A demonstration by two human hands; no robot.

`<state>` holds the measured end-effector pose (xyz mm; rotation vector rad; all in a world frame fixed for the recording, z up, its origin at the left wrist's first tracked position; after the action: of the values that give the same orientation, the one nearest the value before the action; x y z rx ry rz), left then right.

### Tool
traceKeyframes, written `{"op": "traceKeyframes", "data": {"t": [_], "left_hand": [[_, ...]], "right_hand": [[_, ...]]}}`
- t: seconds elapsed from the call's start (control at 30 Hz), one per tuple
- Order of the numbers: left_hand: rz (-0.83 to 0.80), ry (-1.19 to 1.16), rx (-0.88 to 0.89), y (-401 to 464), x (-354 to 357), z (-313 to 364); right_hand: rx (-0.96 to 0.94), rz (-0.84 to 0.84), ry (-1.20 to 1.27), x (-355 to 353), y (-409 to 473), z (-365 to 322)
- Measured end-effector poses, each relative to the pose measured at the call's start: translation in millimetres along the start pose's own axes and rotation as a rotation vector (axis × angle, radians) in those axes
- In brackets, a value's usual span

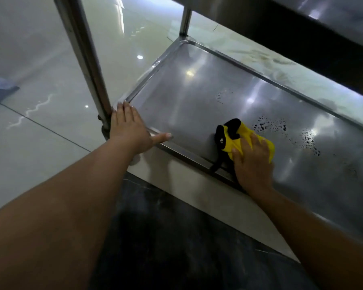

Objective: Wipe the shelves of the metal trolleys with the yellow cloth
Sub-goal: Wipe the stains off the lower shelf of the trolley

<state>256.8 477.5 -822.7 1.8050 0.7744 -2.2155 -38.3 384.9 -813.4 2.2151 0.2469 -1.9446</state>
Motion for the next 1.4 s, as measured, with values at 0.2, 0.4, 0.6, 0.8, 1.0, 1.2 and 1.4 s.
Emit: {"op": "traceKeyframes", "data": {"t": [0.2,0.4,0.6,0.8,1.0,1.2,1.4], "left_hand": [[-0.005,0.044,0.000,-5,-1,1],[-0.013,-0.011,-0.010,-15,-11,2],[-0.083,0.033,0.009,-14,-14,1],[-0.109,-0.005,0.026,-12,-16,-2],[-0.106,0.065,0.102,-12,-17,1],[-0.134,0.108,0.257,-8,-13,14],[-0.163,0.068,0.196,-10,-16,28]], "right_hand": [[-0.321,0.018,0.095,8,11,-96],[-0.357,-0.265,0.083,20,49,-209],[-0.472,-0.259,0.019,13,56,-194],[-0.497,-0.212,0.181,-11,30,-88],[-0.340,-0.082,0.094,0,11,-89],[-0.383,-0.193,-0.023,15,44,-120],[-0.255,-0.041,0.037,6,50,-28]]}}
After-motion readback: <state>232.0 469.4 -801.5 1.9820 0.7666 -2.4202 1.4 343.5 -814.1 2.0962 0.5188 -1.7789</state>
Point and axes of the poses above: each hand's wrist, its own y-axis towards the middle knuckle, its own x-axis out of the palm, z = x × y, the point moved 1 cm from there along y, towards the middle knuckle, and after that the axes turned 4 degrees about x, right-handed, at the moved point
